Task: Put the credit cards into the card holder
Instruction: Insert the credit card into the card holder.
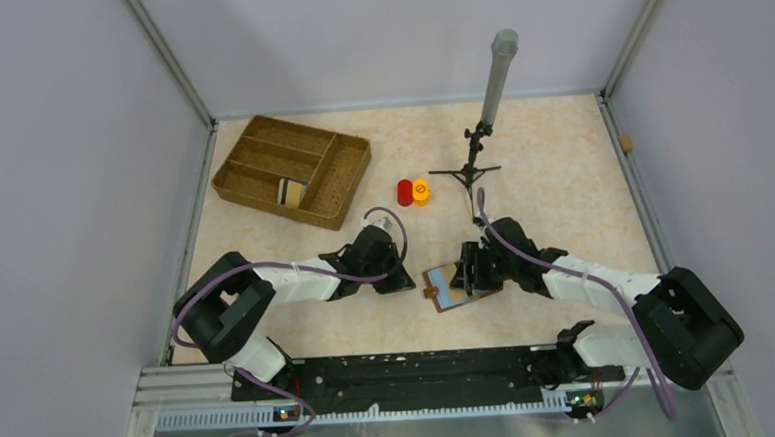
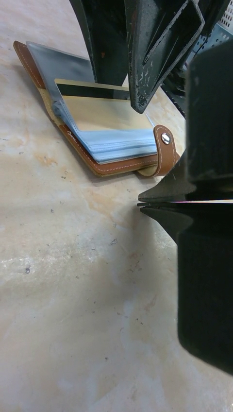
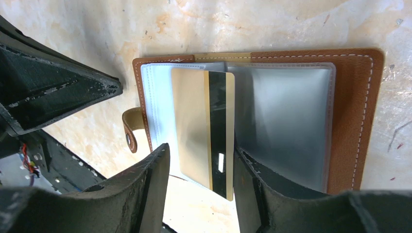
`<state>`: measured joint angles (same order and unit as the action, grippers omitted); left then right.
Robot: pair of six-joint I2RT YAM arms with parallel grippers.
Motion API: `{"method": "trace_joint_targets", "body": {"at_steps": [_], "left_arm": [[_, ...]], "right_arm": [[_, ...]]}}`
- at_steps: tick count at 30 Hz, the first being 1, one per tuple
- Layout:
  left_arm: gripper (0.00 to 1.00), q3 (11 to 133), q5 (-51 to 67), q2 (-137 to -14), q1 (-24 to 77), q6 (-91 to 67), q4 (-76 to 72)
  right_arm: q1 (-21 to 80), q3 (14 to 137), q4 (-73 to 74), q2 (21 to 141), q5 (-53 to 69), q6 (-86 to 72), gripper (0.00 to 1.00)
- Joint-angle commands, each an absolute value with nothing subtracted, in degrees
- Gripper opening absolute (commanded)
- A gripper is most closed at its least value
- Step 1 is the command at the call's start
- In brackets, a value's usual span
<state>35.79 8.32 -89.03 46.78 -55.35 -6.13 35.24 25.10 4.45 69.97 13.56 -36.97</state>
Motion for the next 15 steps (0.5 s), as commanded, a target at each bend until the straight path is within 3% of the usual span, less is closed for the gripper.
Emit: {"method": "trace_joint_targets", "body": {"at_steps": [1, 15], "left_arm": [[0.00, 35.7, 8.5, -90.0, 46.9, -55.0, -6.7], [0.00, 35.7, 11.3, -92.5, 48.0, -56.6, -11.9]], "right_arm": [[36.5, 27.1, 9.0, 69.0, 10.1, -32.8, 0.50], [44.9, 29.5, 5.3, 73.9, 8.1, -35.3, 0.53]]}}
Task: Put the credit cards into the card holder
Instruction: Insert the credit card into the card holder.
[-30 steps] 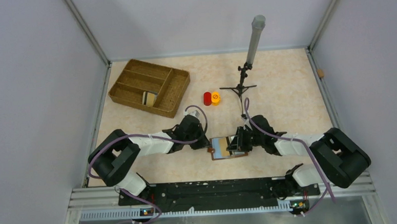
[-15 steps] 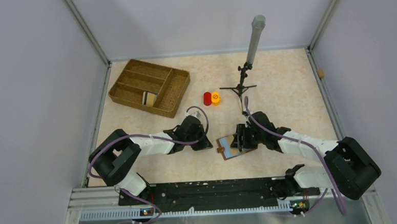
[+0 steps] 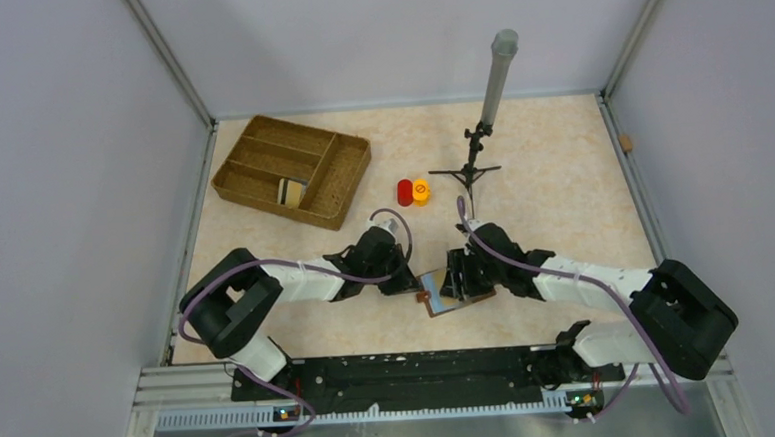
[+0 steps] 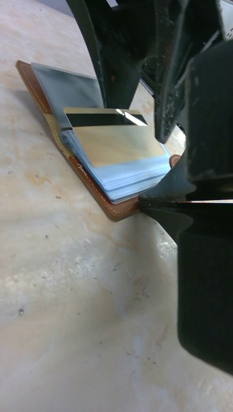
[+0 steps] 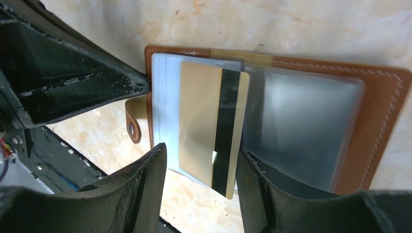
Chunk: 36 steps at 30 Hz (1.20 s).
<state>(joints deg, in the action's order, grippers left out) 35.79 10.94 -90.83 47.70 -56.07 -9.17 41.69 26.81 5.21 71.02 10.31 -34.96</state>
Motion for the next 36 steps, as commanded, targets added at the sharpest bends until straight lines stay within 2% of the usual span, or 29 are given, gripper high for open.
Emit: {"method": "trace_joint_targets", "body": {"at_steps": [1, 11, 22, 29, 32, 36], "left_arm": [[0.00, 35.7, 11.3, -92.5, 48.0, -56.6, -11.9], [0.00, 34.5, 10.4, -90.8, 48.0, -56.8, -12.3], [0.00, 33.0, 10.3, -88.7, 48.0, -57.3, -13.6], [0.00, 32.3, 8.0, -86.1, 47.9, -56.5, -10.2], [0.06, 32.8, 3.8, -83.5, 47.9, -55.0, -4.9], [0.22, 33.3, 0.7, -80.3, 47.8, -53.3, -0.4]], "right_arm": [[45.6, 29.8, 5.2, 74.5, 7.9, -34.9, 0.53], [51.0, 33.4, 5.8, 76.4, 6.6, -30.4, 0.64], [57.6, 37.8, 4.6, 81.4, 4.3, -24.4, 0.64], [58.9, 40.7, 10.6, 81.2, -4.8, -24.7, 0.67], [58.9, 41.3, 13.4, 78.6, -6.3, -25.5, 0.71], [58.9, 42.2, 16.8, 74.2, -6.5, -26.2, 0.76]]}}
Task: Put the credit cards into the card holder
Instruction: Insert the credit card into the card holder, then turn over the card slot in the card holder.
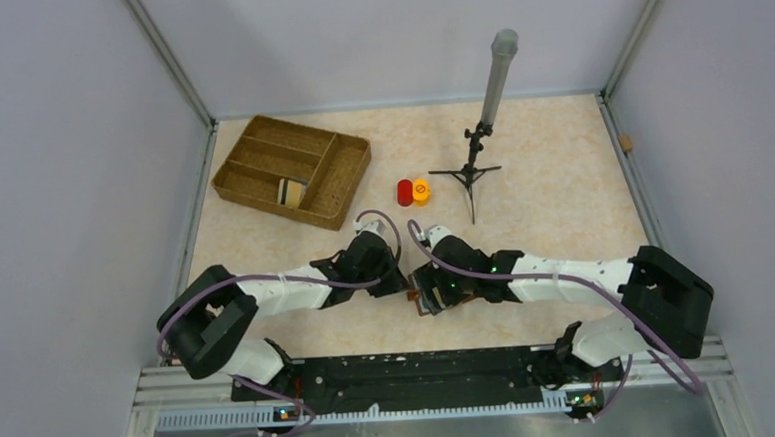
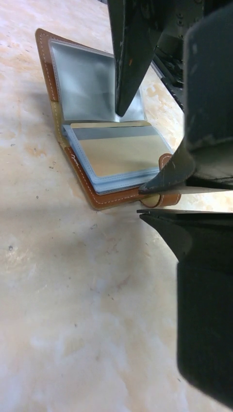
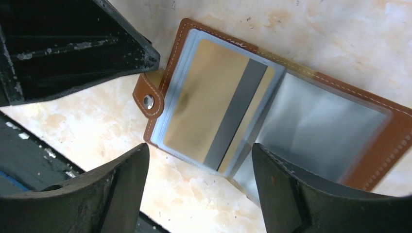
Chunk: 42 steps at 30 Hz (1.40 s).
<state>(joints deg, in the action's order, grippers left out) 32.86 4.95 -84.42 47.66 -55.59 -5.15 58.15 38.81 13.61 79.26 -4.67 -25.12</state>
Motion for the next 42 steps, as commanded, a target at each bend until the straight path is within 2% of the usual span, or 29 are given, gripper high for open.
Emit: {"method": "trace_joint_targets", "body": {"at_steps": [1, 8, 15, 20, 26, 32, 39, 42], "left_arm": [[0.26, 33.4, 0.5, -79.6, 47.7, -53.1, -0.3], [0.51, 34.3, 0.5, -76.9, 47.6, -52.7, 3.0], [0.68, 35.2, 4.9, -77.4, 47.8, -53.7, 0.5], [0.76, 35.8, 7.7, -80.1, 48.3, -54.1, -2.5], [0.77, 38.2, 8.5, -83.2, 49.4, -53.4, -0.4], [0.67, 39.3, 6.8, -84.6, 49.5, -53.0, 4.5], [0.65, 40.6, 7.3, -87.4, 49.6, -52.4, 5.3], [0.59, 41.3, 7.1, -87.6, 49.8, -51.8, 6.7]], "right_arm": [[58.9, 42.8, 17.7, 73.3, -6.5, -26.3, 0.77], [57.4, 46.0, 26.7, 69.4, -11.3, -29.2, 0.79], [50.8, 43.5, 31.6, 68.0, -16.2, -31.8, 0.79], [47.5, 39.6, 29.6, 68.5, -14.7, -32.6, 0.78], [46.2, 37.2, 26.9, 71.0, -13.2, -33.4, 0.69], [45.5, 36.2, 25.2, 72.5, -12.6, -33.7, 0.66], [45.2, 35.9, 24.7, 73.5, -12.8, -34.0, 0.65], [44.8, 35.7, 24.6, 74.0, -13.0, -34.1, 0.64]]}}
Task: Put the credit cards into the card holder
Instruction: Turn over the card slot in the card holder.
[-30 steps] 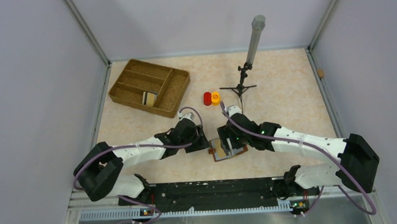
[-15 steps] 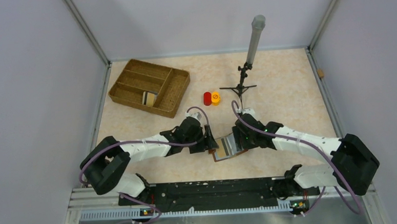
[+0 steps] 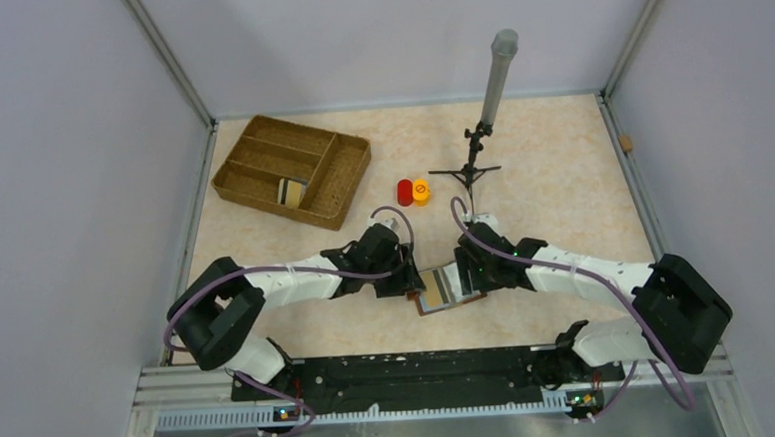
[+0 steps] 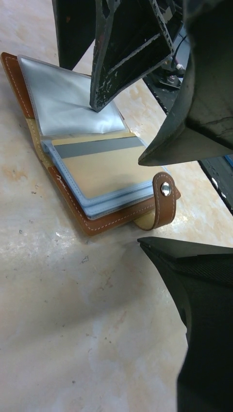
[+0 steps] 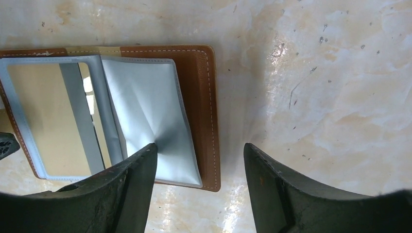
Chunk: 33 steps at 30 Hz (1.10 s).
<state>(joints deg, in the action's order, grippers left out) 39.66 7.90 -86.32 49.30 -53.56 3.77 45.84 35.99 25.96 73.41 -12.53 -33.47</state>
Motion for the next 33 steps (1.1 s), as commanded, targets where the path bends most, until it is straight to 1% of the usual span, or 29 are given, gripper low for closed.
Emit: {"method": "trace_joint_targets", "body": {"at_steps": [1, 5, 8, 11, 12, 15, 16, 17, 18, 19, 21, 27, 33], "left_arm": [[0.57, 41.2, 6.9, -87.5, 49.8, -51.8, 7.4], [0.45, 39.3, 6.8, -85.8, 49.8, -52.4, 7.8], [0.39, 37.7, 7.4, -84.3, 49.9, -53.3, 6.7], [0.36, 35.6, 8.5, -82.7, 49.8, -54.3, 3.7], [0.34, 34.9, 8.9, -82.3, 49.8, -54.7, 2.3], [0.19, 33.4, 10.0, -82.6, 49.8, -55.8, -0.9], [0.12, 33.1, 10.5, -83.0, 49.8, -56.0, -1.9], [0.09, 32.9, 11.0, -83.0, 49.8, -56.2, -2.5], [0.03, 32.8, 11.5, -82.9, 49.8, -56.5, -3.2], [0.00, 32.6, 11.8, -82.7, 49.8, -56.6, -3.6], [0.00, 32.3, 11.8, -81.6, 49.8, -56.7, -4.2], [0.00, 31.1, 11.7, -77.9, 49.8, -56.6, -5.2], [0.00, 30.5, 11.5, -76.1, 49.8, -56.4, -5.2]], "right_arm": [[44.7, 35.6, 24.7, 74.2, -13.1, -34.1, 0.64], [44.2, 35.3, 25.1, 74.9, -13.9, -34.6, 0.63], [44.0, 35.1, 25.0, 75.2, -14.1, -35.0, 0.63], [43.7, 34.9, 24.8, 75.6, -13.8, -35.0, 0.63], [43.7, 34.9, 24.7, 75.6, -13.7, -35.0, 0.63], [43.7, 35.2, 24.9, 75.6, -13.1, -34.9, 0.63], [43.7, 35.5, 25.3, 75.5, -12.9, -34.7, 0.64], [43.7, 36.0, 25.9, 75.2, -12.7, -34.4, 0.66], [43.7, 36.6, 26.7, 74.6, -12.5, -34.1, 0.67], [43.7, 37.1, 27.3, 73.9, -12.3, -33.5, 0.69], [43.7, 38.4, 28.2, 71.2, -11.3, -31.8, 0.71], [45.7, 42.4, 30.7, 64.4, -10.6, -28.6, 0.72], [54.8, 45.8, 30.8, 64.3, -17.1, -28.1, 0.72]]}}
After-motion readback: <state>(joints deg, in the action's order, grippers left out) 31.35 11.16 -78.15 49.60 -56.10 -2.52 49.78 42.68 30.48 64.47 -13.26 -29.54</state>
